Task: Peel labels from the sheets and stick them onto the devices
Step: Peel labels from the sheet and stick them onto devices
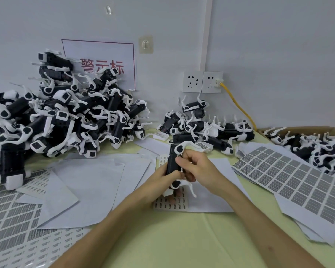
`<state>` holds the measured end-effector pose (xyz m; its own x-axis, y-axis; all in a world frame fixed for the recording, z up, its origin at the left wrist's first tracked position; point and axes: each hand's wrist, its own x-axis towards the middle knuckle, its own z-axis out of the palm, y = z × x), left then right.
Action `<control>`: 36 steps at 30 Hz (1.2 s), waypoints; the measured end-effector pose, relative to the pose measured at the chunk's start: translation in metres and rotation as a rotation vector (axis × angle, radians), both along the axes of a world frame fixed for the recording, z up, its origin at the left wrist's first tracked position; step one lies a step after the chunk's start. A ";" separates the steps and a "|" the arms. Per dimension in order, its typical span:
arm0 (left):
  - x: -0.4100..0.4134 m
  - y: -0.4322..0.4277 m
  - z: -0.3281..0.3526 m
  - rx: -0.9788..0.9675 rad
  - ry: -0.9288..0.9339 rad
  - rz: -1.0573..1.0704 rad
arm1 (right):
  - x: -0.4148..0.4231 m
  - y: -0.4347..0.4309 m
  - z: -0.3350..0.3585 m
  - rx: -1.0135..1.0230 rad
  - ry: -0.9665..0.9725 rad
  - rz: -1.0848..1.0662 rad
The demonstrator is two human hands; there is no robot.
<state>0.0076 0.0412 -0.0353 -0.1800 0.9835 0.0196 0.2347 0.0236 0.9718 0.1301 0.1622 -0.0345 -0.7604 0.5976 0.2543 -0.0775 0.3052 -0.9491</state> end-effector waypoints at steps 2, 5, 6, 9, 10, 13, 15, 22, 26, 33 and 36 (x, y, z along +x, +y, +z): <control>-0.002 0.001 -0.002 -0.005 -0.018 0.003 | 0.003 0.004 0.001 -0.001 -0.025 0.037; -0.005 0.002 -0.003 -0.052 -0.110 0.029 | 0.006 0.008 0.003 -0.030 -0.029 0.073; -0.006 0.003 -0.003 -0.072 -0.163 0.028 | 0.005 0.008 0.003 -0.038 -0.018 0.071; -0.007 0.007 -0.003 -0.094 -0.242 0.012 | 0.000 0.006 0.002 -0.031 0.012 0.002; -0.007 0.008 -0.002 -0.098 -0.248 0.018 | -0.002 0.007 0.001 -0.029 0.022 -0.024; -0.008 0.010 -0.001 -0.120 -0.272 0.074 | -0.002 0.010 0.000 0.016 0.061 -0.158; -0.009 0.009 -0.001 -0.135 -0.299 0.107 | 0.000 0.015 0.001 0.039 0.124 -0.249; -0.013 0.009 0.003 -0.126 -0.422 0.211 | 0.013 0.024 0.012 0.014 0.169 -0.303; -0.016 0.010 0.002 -0.189 -0.419 0.214 | 0.024 0.029 0.017 0.071 0.000 -0.005; -0.026 0.015 0.000 -0.025 -0.568 0.390 | 0.042 0.051 0.023 -0.146 -0.162 -0.213; -0.030 0.016 0.000 0.026 -0.578 0.421 | 0.052 0.066 0.026 -0.463 0.118 -0.360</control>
